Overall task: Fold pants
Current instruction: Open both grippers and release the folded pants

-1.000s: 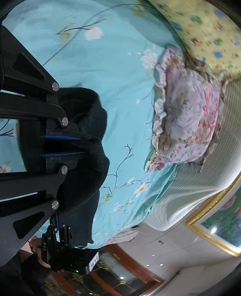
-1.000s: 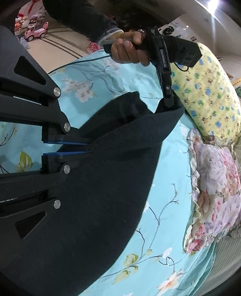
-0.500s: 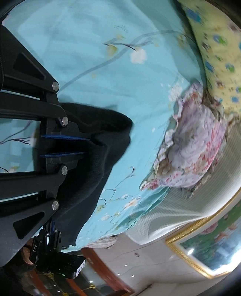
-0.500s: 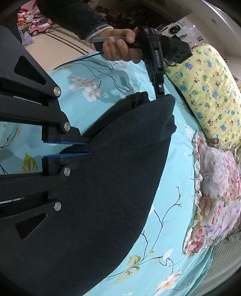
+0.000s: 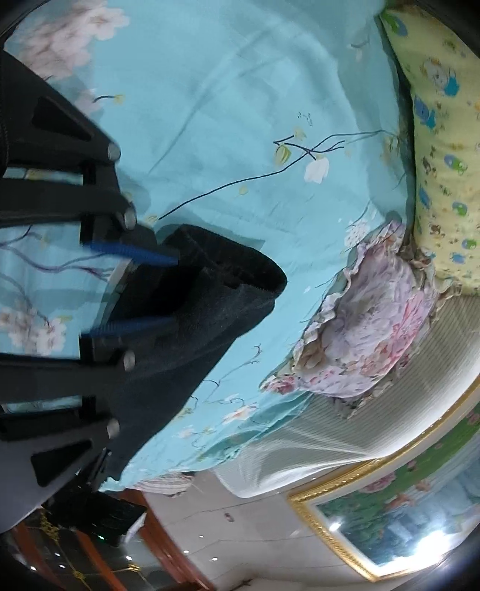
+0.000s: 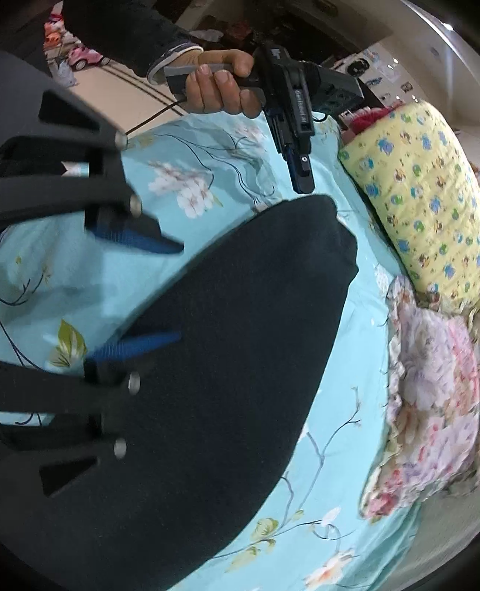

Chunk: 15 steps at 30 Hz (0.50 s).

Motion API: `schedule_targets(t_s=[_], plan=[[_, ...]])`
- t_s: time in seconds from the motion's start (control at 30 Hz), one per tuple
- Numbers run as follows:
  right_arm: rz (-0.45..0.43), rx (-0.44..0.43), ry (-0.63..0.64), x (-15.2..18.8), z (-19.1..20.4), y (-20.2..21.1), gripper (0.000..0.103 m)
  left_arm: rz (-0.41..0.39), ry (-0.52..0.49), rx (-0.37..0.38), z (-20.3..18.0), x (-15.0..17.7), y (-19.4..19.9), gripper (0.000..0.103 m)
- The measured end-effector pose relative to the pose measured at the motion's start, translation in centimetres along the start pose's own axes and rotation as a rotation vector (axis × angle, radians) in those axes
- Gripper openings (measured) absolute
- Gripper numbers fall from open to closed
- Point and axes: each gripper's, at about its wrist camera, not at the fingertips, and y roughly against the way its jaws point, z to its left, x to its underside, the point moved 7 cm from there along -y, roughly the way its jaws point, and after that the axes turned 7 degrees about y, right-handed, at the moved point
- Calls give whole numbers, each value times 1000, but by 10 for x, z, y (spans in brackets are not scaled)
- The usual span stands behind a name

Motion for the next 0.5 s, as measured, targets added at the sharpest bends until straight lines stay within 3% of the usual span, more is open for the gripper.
schedule_targets(t_s=[0.13, 0.33, 0.5], plan=[[-20, -10, -5, -1, 2, 7, 50, -20, 19, -46, -9, 5, 6, 58], [-58, -25, -103, -7, -20, 17, 50, -26, 54, -86, -26, 9, 8, 66], [-86, -25, -152, -7, -32, 26, 50, -27, 100, -170, -24, 10, 0, 69]])
